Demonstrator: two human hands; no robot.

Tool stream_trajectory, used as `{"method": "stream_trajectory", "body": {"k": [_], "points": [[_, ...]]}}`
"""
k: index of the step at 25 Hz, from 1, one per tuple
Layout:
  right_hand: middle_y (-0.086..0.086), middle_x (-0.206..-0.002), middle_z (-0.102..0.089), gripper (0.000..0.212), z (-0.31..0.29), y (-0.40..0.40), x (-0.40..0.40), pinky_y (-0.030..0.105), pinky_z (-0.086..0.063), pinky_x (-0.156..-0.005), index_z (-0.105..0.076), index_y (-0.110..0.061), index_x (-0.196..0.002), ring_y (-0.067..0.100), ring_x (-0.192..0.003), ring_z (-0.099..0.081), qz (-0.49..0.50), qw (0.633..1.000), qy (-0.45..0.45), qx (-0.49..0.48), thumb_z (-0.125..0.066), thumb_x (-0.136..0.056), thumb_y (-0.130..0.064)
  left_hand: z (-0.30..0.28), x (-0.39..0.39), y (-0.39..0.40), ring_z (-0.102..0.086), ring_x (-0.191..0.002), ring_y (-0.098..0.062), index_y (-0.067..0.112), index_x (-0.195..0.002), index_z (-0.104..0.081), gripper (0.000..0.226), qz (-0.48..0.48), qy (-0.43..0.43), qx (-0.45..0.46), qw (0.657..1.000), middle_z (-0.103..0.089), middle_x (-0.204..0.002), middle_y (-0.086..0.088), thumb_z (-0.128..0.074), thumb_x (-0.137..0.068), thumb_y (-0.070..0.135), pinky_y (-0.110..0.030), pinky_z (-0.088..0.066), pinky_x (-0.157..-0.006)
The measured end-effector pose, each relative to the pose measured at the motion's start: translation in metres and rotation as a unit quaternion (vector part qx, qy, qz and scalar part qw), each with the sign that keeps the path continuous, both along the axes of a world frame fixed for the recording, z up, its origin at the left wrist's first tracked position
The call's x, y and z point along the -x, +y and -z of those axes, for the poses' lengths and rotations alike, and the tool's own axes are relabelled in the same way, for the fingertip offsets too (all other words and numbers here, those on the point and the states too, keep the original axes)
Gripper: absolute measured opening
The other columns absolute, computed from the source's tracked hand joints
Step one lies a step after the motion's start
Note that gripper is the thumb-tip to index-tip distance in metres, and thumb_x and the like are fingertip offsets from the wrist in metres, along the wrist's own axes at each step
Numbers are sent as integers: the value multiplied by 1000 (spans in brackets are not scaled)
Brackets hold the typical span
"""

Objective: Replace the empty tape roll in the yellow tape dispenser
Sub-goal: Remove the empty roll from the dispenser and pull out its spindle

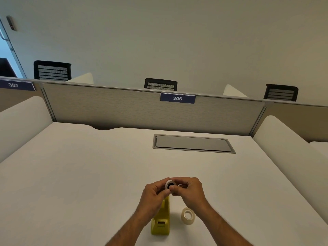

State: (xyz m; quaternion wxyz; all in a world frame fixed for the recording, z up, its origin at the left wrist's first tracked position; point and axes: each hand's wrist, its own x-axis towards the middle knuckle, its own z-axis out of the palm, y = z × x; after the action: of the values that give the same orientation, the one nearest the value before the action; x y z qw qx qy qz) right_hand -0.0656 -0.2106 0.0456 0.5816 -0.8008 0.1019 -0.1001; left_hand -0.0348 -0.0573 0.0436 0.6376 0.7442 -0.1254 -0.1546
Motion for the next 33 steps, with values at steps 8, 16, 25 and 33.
{"method": "stream_trajectory", "body": {"k": [8, 16, 25, 33], "points": [[-2, -87, -77, 21, 0, 2, -1, 28, -64, -66, -80, -23, -94, 15, -74, -74, 3, 1000, 2, 22, -83, -77, -11, 3, -2, 2, -64, -113, -15, 34, -118, -67, 35, -5, 1, -12, 1000, -70, -119, 10, -66, -90, 13, -41, -50, -104], [-1, -80, -79, 20, -3, -2, -1, 29, -63, -64, -81, -24, -88, 18, -73, -75, 4, 1000, 4, 0, -79, -78, -7, 0, 1, 5, -63, -113, -15, 23, -127, -63, 38, 17, -13, -16, 1000, -69, -124, 4, -64, -91, 12, -39, -51, -102], [5, -90, -79, 20, 0, -5, 0, 37, -64, -70, -80, -18, -94, 25, -83, -76, 28, 989, 31, -145, -79, -80, -4, 4, -8, 3, -72, -93, -10, 26, -112, -72, 39, -51, 12, 17, 998, -75, -104, 11, -82, -75, 15, -29, -61, -82], [-3, -77, -77, 17, 17, -37, 0, 29, -63, -64, -80, -17, -80, 15, -61, -74, 139, 976, 152, 63, -71, -79, -3, 10, -16, 13, -72, -86, -8, 30, -103, -75, 33, -72, -11, -9, 997, -77, -94, 13, -84, -72, 28, -23, -59, -75]]}}
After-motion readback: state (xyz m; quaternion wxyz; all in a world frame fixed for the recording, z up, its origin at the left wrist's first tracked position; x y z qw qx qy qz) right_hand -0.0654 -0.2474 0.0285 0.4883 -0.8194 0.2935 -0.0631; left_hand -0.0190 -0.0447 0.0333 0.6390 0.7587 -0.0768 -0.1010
